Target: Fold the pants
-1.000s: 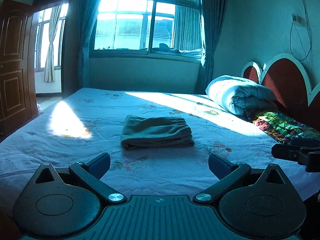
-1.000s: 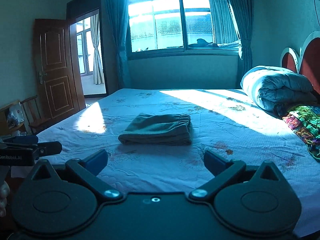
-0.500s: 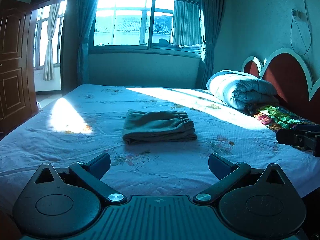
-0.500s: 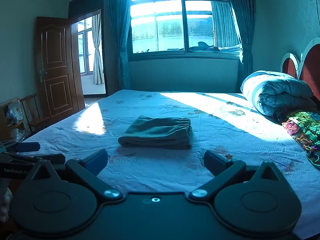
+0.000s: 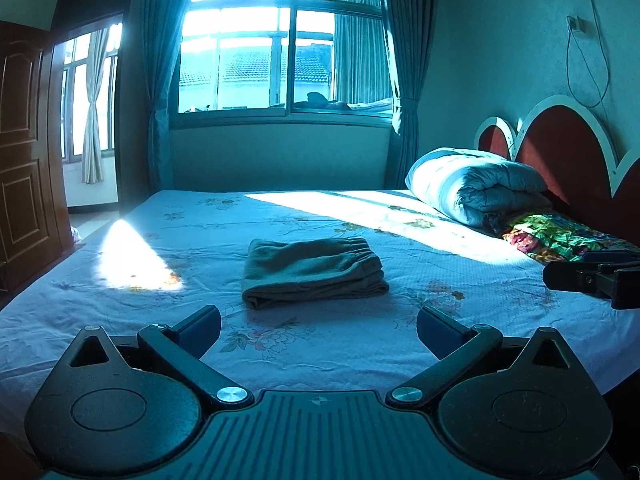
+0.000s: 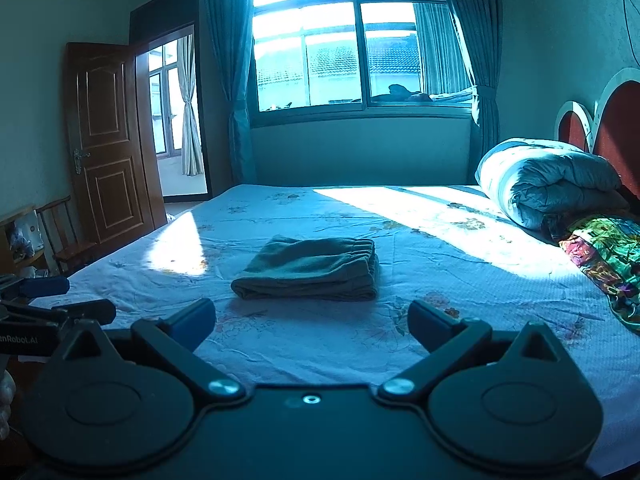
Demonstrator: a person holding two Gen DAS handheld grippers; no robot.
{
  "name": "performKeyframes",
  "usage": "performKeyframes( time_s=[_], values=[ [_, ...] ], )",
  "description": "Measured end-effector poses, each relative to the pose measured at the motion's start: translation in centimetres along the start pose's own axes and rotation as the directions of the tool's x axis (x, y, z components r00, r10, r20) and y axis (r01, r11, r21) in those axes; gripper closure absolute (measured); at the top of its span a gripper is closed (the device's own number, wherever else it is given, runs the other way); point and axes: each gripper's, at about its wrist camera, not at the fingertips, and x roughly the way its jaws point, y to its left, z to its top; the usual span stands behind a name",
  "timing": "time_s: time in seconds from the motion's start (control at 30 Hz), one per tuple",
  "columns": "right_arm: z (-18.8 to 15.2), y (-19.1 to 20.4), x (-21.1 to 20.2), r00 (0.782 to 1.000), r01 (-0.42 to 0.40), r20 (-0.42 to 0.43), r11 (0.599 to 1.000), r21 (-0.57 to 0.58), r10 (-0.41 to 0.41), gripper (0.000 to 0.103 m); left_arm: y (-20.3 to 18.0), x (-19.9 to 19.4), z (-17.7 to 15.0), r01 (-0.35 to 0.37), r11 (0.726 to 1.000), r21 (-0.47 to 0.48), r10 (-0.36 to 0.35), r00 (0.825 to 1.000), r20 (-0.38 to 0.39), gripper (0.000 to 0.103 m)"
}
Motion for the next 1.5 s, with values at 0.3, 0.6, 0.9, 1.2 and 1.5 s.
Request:
performKeyframes(
  time_s=[0.3, 0.6, 0.9, 1.2, 1.5],
  values=[
    [0.15, 0.18, -0.11, 1.000, 0.005, 0.008, 1.000, -0.005, -0.005, 0.006, -0.24, -0.10, -0.10, 0.015, 1.000, 0.006, -0.015, 1.000, -0.004, 0.000],
    [0.12, 0.39, -0.12, 1.000, 0.002, 0.006, 1.000, -0.012, -0.002, 0.006, 0.00, -0.14, -0.07, 0.018, 1.000, 0.001, -0.018, 1.000, 0.000, 0.000],
    [0.33, 0.31, -0.30, 1.000, 0.002, 0.014, 1.000, -0.011, -0.002, 0.006, -0.04, -0.20, -0.15, 0.020, 1.000, 0.002, -0.020, 1.000, 0.005, 0.000],
    [0.34, 0.34, -0.21, 1.000, 0.000, 0.010, 1.000, -0.014, 0.000, 0.006, -0.05, -0.04, -0.14, 0.017, 1.000, 0.006, -0.017, 1.000, 0.007, 0.000],
    [0.32, 0.31, -0.16, 1.000, -0.001, 0.013, 1.000, -0.017, 0.001, 0.006, -0.13, 0.05, -0.17, 0.020, 1.000, 0.014, -0.020, 1.000, 0.007, 0.000]
  ],
)
